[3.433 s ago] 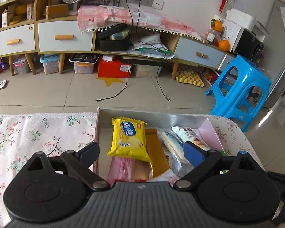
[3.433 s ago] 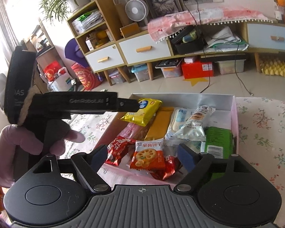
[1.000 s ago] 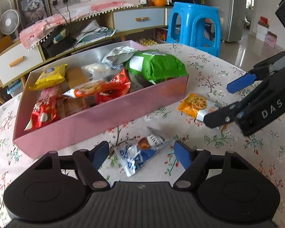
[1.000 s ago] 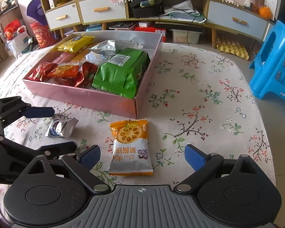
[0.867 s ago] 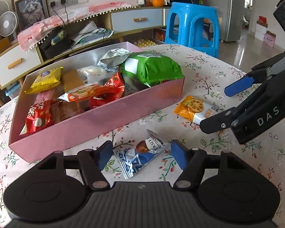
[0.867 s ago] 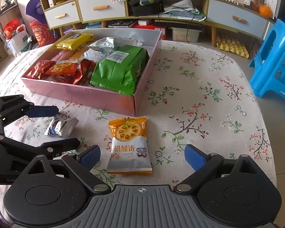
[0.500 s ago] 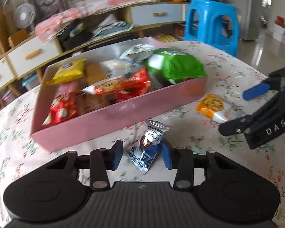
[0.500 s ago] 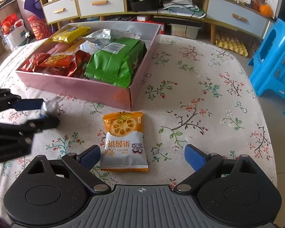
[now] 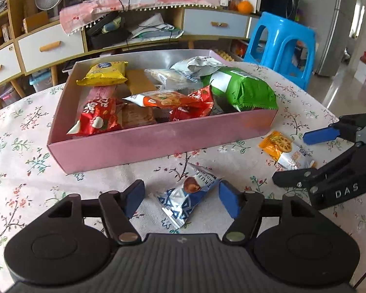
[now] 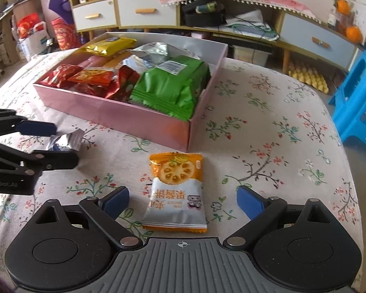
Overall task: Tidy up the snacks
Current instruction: 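Grasp the blue-and-white candy with the left tool while the right tool grasps the orange-and-white biscuit packet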
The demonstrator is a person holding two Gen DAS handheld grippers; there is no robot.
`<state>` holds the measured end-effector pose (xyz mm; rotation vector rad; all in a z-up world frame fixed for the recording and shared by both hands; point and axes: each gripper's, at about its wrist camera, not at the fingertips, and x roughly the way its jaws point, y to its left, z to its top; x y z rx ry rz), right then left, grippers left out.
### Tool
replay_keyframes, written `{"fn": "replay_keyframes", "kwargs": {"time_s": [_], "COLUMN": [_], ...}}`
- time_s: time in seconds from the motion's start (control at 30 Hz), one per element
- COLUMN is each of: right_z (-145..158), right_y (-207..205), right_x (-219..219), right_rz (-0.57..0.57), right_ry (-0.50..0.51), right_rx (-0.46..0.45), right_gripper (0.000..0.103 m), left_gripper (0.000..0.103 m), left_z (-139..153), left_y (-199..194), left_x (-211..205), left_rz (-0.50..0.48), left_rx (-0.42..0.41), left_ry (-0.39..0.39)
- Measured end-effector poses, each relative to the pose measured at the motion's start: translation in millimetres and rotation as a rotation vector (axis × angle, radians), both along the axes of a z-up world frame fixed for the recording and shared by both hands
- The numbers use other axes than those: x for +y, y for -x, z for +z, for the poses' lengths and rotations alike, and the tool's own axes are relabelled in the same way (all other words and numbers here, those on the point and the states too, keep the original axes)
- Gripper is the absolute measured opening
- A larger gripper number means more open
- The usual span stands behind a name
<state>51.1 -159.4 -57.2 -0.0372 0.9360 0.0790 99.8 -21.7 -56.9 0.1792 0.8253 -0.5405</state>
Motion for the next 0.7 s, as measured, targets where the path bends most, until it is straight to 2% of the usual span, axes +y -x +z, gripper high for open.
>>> {"fn": "replay_keyframes", "kwargs": {"time_s": [0.17,0.3,0.5,0.6,0.67,0.7], "right_z": [0.4,1.7,4.9,6.6,8.4,9.1], "right_y": [0.9,1.9,3.1,3.3,3.0,2.6], "right_x": [-0.3,2.4,8.2,9.5,10.3,10.5], "right_rz": [0.011,0.029,0.059,0.064,0.069,0.069], "right_ry": [-0.010,-0.019,-0.031,-0.036,-0.045,-0.050], "right_rx": [-0.007,-0.012,-0.018,-0.021,-0.021,-0.018], "right_gripper": [0.093,0.085,0.067,0.053,0.040,0.040], "left_gripper": [0.062,0.054,0.043,0.036,0.034,0.033], "left_z": [-0.2,0.7,2.0,2.6,3.1,3.6], "left_y": [1.6,3.3,1.2,0.5,-0.1,-0.4], "left_x": [-3.3,-3.9,-0.8,-1.3,-1.5,-1.6], "left_rz": [-0.025,-0.032,-0.005,0.008,0.012,0.015], "left_rx": [0.000,0.000,0.007,0.013,0.018,0.024], "left_ry": [0.002,-0.010,-0.009,-0.007,-0.007,-0.004]}}
